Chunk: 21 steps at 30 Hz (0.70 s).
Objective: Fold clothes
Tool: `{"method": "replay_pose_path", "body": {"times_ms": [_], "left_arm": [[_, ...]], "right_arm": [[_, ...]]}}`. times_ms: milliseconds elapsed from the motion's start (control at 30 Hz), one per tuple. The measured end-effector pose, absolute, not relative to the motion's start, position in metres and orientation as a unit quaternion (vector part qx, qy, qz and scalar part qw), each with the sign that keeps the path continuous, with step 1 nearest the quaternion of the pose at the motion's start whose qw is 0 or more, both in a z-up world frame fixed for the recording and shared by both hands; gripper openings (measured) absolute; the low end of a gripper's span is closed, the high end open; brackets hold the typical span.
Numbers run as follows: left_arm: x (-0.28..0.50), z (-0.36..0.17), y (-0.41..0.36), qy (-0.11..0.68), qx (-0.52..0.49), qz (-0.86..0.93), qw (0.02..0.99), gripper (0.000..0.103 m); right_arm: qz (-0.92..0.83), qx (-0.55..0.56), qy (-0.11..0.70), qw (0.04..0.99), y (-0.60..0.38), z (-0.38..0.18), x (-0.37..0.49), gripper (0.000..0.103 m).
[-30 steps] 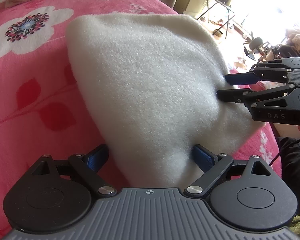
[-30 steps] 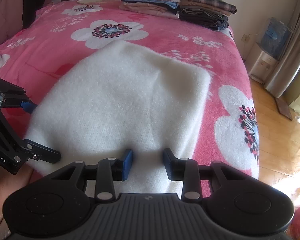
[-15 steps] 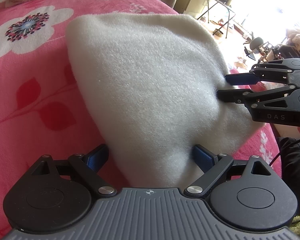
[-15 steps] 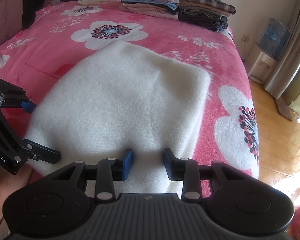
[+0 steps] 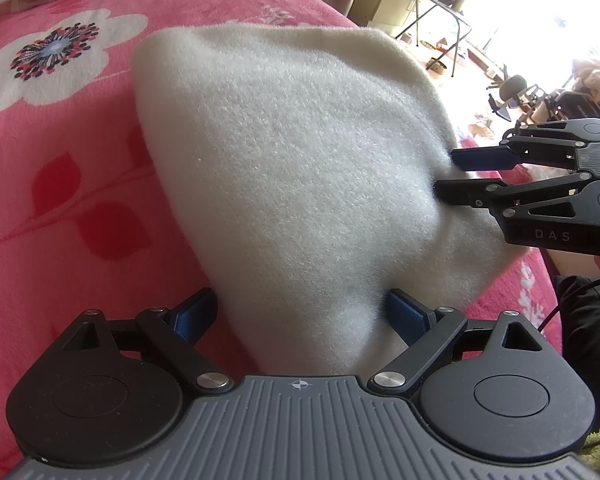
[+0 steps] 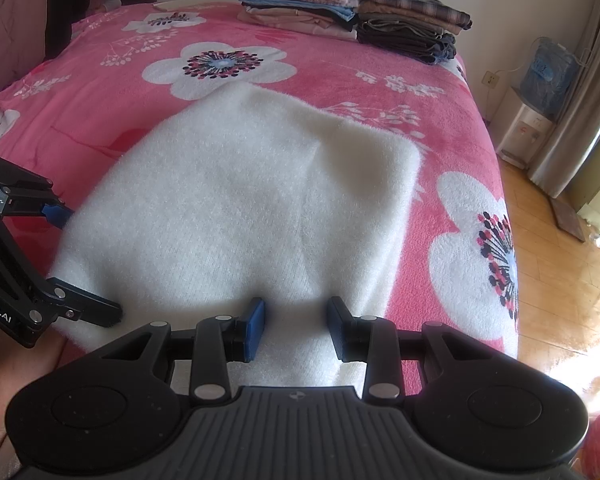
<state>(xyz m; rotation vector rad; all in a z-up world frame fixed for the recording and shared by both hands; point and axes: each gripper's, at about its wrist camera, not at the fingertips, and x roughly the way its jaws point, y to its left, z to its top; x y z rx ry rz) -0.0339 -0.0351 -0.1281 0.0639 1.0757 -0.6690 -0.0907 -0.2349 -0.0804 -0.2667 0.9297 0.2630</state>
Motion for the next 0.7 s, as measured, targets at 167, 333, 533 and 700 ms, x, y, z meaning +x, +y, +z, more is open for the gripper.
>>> {"method": "replay_pose_path", "body": {"times_ms": [167,333,533,700], "left_arm": [[-0.0340,-0.1282,-0.0352,0.502,0.030,-0.312,0.806,0.092],[-0.0338,-0.1286,-0.0350,0.503,0.029,-0.313,0.805,0.092],[-0.0339,-0.1286,-0.0348,0.503,0.028,-0.313,0.805,0.092],[-0.0340,-0.1288,-0.0344,0.504,0.028,-0.313,0.805,0.092]], "right_arm": [[0.125,-0.128,0.445,0.877,-0.2343,-0.0807,-0.0911,0.037],[0.125,-0.128,0.444,0.878,-0.2341,-0.0808,-0.0913,0.037],[0.123,-0.128,0.443,0.879,-0.2336,-0.0812,-0.0916,0.037],[0.123,-0.128,0.443,0.879,-0.2336,-0.0812,-0.0921,0.037]]}}
